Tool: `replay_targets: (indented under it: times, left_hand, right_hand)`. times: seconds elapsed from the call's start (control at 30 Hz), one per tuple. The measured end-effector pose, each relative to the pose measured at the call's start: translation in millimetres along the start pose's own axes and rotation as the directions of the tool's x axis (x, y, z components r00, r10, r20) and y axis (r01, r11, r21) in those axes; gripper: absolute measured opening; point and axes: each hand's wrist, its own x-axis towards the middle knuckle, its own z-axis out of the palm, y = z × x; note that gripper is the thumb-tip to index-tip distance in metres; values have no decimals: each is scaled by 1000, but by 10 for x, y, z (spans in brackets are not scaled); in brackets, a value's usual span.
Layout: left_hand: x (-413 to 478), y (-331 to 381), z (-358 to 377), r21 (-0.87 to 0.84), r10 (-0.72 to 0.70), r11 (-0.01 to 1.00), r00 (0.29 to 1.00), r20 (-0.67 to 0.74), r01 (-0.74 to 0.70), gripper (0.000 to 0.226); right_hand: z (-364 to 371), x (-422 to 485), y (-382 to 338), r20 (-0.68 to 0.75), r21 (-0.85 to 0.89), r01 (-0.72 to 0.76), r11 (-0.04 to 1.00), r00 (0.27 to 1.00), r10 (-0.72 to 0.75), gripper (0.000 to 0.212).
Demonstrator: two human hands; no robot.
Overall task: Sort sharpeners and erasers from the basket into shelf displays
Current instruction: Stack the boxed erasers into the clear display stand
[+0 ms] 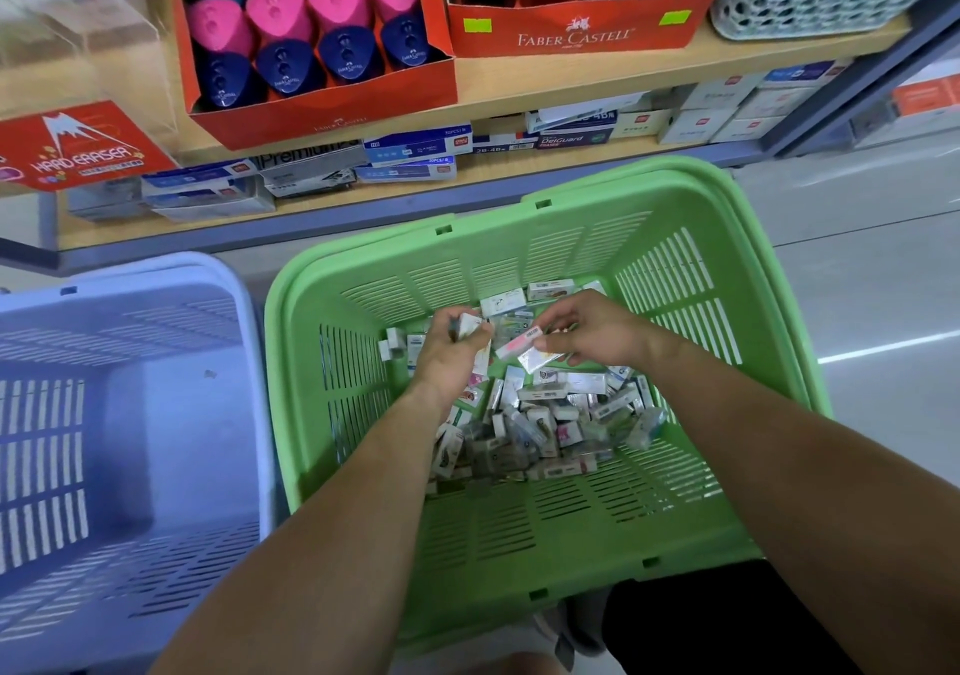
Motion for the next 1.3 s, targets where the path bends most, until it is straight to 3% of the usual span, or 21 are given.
replay_targets:
  times: [0.3, 0.4, 0.5, 0.57, 0.67, 0.8, 0.93, 1.1, 1.2, 1.27, 1.3]
  left_hand:
    - [-42, 48, 40, 32, 41, 998, 990, 136, -46, 14]
    - [-20, 22, 37, 56, 44, 997, 986, 159, -54, 25]
    - [20, 7, 26, -12, 32, 999, 990, 141, -30, 28]
    - [13, 13, 23, -121, 13, 993, 995, 98, -1, 19]
    - [32, -17, 37, -84, 53, 995, 996, 74, -46, 14]
    - [-13, 16, 64, -40, 28, 999, 993, 111, -24, 30]
    - [-29, 40, 51, -29, 33, 999, 993, 111, -30, 48]
    - [-2, 15, 73, -10, 74, 997, 984, 161, -73, 58]
    - [0, -2, 48, -58, 32, 998, 996, 87, -27, 45]
    - [9, 2, 25, -47, 17, 999, 999, 35, -16, 42]
    - [2, 12, 14, -22, 21, 1000, 1000, 17, -21, 44]
  right_hand:
    - [84, 83, -27, 6, 137, 29, 990, 1000, -30, 32]
    - [123, 110, -37, -20, 218, 56, 974, 998, -53, 32]
    - [144, 120, -9, -61, 334, 32, 942, 998, -12, 42]
    - [136, 123, 24, -74, 401, 2, 916, 997, 30, 50]
    - [126, 121, 7, -73, 444, -17, 896, 996, 56, 44]
    - [135, 104, -51, -87, 405, -11, 914, 995, 50, 34]
    - [163, 114, -76, -72, 483, 11, 875, 997, 28, 33]
    - [170, 110, -130, -37, 457, 19, 889, 999, -3, 30]
    - [123, 96, -148, -39, 419, 18, 908, 999, -2, 37]
    - [82, 73, -102, -63, 292, 20, 956, 998, -2, 32]
    - [59, 59, -55, -89, 138, 18, 990, 996, -6, 27]
